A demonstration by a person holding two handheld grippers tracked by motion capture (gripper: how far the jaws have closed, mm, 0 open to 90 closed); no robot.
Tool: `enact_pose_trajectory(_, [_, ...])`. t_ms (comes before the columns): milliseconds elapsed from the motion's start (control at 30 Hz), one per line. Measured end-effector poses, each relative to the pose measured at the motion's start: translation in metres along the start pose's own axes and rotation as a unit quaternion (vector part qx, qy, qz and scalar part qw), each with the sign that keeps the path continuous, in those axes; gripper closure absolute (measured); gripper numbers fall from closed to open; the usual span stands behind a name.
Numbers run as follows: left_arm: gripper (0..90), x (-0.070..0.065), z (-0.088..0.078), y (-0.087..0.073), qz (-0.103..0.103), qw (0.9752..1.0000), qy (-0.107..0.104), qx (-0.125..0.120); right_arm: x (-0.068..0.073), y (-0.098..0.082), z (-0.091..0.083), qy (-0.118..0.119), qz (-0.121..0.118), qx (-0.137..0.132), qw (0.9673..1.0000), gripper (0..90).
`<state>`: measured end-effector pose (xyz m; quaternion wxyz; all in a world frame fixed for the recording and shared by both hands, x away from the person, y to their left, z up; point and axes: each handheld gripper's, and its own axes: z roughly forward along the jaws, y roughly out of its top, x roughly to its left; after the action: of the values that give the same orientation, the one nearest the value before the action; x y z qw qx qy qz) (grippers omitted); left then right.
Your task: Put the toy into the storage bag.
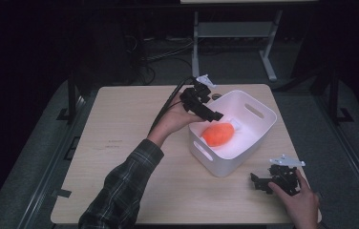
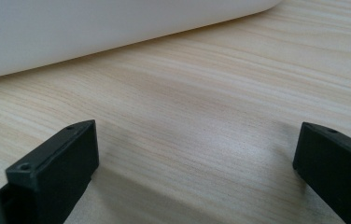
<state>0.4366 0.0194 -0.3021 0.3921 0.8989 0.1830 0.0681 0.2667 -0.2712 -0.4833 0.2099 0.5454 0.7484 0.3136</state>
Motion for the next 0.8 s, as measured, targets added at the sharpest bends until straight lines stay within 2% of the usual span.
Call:
enact_pose_trajectory(267, [15.1, 0.004, -0.017, -0.011, -0.002, 1.0000, 0.007, -0.006, 0.000, 0.000, 0.000, 0.000, 0.000, 0.000, 1.0000, 0.0])
enact_pose_trajectory(367, [15.1, 0.004, -0.026, -0.020, -0.010, 0.9998, 0.008, -0.015, 0.000, 0.000, 0.000, 0.000, 0.000, 0.000, 1.0000, 0.0])
enact_pose_trajectory(800, [15.3, 0.004, -0.052, -0.050, -0.020, 0.9993, 0.021, -0.025, 0.000, 0.000, 0.000, -0.001, 0.000, 0.000, 1.0000, 0.0])
